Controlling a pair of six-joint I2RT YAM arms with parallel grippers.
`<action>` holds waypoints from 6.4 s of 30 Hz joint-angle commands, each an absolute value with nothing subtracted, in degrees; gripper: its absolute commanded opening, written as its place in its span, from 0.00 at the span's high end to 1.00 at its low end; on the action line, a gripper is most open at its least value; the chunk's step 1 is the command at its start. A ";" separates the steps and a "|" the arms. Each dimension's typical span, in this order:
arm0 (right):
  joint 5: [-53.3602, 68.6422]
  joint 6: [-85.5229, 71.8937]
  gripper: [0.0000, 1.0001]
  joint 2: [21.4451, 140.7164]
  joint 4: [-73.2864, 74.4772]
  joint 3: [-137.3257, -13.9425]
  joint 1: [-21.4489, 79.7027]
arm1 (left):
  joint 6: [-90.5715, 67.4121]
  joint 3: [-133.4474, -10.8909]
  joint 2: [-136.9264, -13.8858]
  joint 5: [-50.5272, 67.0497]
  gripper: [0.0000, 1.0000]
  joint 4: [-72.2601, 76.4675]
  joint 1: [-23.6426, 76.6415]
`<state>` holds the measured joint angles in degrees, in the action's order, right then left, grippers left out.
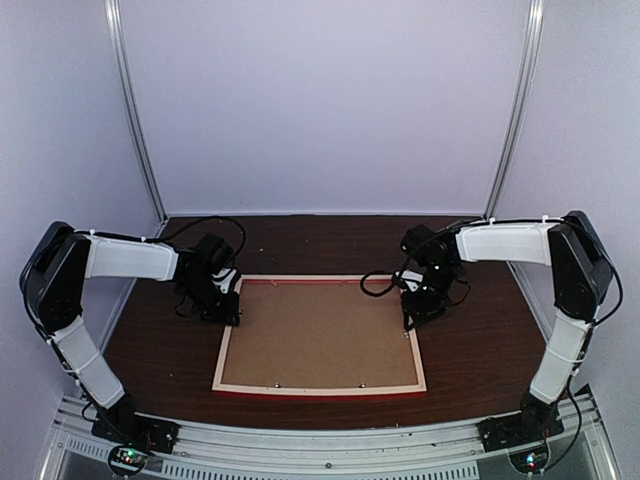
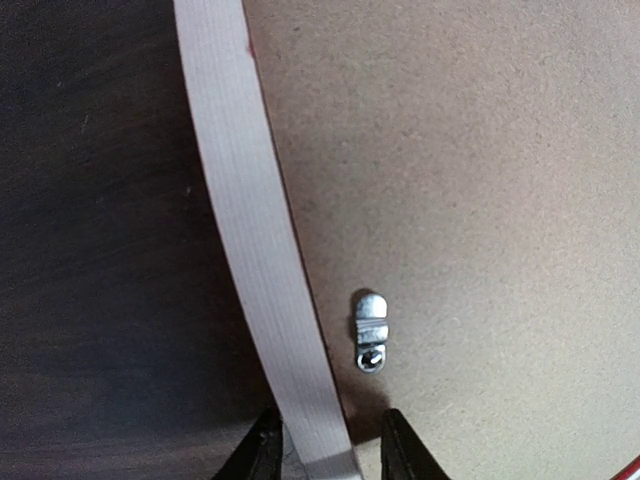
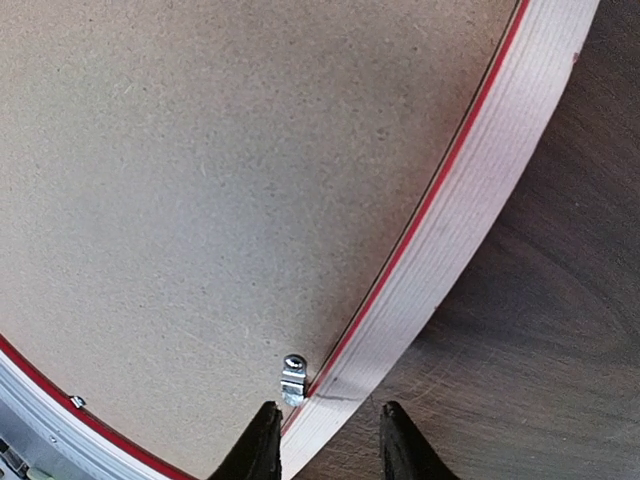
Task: Put the photo into the frame
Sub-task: Press the fastener.
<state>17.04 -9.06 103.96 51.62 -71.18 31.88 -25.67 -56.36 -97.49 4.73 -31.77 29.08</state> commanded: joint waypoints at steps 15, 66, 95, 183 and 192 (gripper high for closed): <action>3.61 -13.56 0.68 109.07 55.73 -75.57 36.62 | -26.19 -56.07 -97.26 4.42 0.65 -32.22 29.43; 11.23 -14.15 0.67 105.45 52.94 -71.02 33.86 | -26.02 -56.16 -97.90 4.45 0.64 -32.21 29.44; 15.25 -20.58 0.72 105.79 41.05 -68.37 27.52 | -26.19 -55.46 -97.03 4.80 0.64 -32.30 29.79; 12.39 -13.00 0.47 110.04 55.74 -71.78 30.32 | -27.32 -55.99 -96.34 3.67 0.64 -32.53 32.43; 14.74 -13.58 0.46 108.83 53.81 -70.58 30.63 | -27.42 -56.07 -96.32 3.56 0.64 -32.56 32.61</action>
